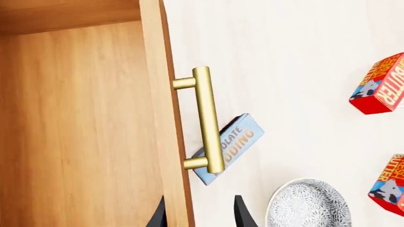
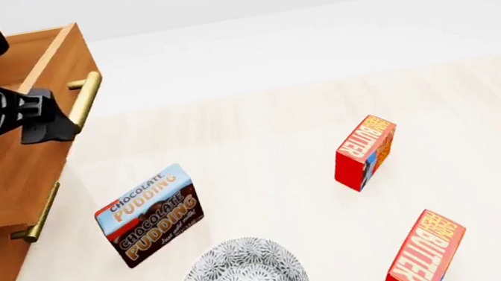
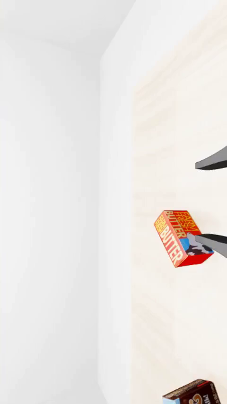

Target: Put the butter at the front in the top drawer of the cabinet and close it.

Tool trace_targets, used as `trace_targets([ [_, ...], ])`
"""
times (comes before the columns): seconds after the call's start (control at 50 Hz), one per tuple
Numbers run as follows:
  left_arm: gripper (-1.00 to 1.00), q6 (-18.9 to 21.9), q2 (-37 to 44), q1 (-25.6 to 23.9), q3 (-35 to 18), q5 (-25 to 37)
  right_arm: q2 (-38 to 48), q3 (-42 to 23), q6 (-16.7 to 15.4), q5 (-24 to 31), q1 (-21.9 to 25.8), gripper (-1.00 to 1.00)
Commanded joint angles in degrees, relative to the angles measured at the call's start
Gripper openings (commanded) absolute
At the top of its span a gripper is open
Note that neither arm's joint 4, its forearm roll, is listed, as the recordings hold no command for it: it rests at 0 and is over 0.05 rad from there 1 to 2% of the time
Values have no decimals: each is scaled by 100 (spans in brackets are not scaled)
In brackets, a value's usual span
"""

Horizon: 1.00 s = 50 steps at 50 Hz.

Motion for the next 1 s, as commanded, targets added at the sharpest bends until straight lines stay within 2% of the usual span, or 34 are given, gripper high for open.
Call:
trace_targets([
  [0.02,100,-34,7,-160,50,-17,-7,4,4,2,-4,100],
  [0.2,100,-83,17,-319,-29,-9,-7,4,4,2,-3,100],
  [0.22,100,-221,9,-551,-41,-25,-7,4,5,1,-3,100],
  [0.68,100,-286,129,-791,-20,-130,-7,4,3,1,-2,100],
  [0.74,100,-425,139,-1036,-28,-155,-7,4,5,2,-4,100],
  [0.9,100,-385,170,-995,11,-195,-7,4,4,2,-4,100],
  [1.0,100,-492,204,-1188,-21,-235,-8,4,4,1,-4,100],
])
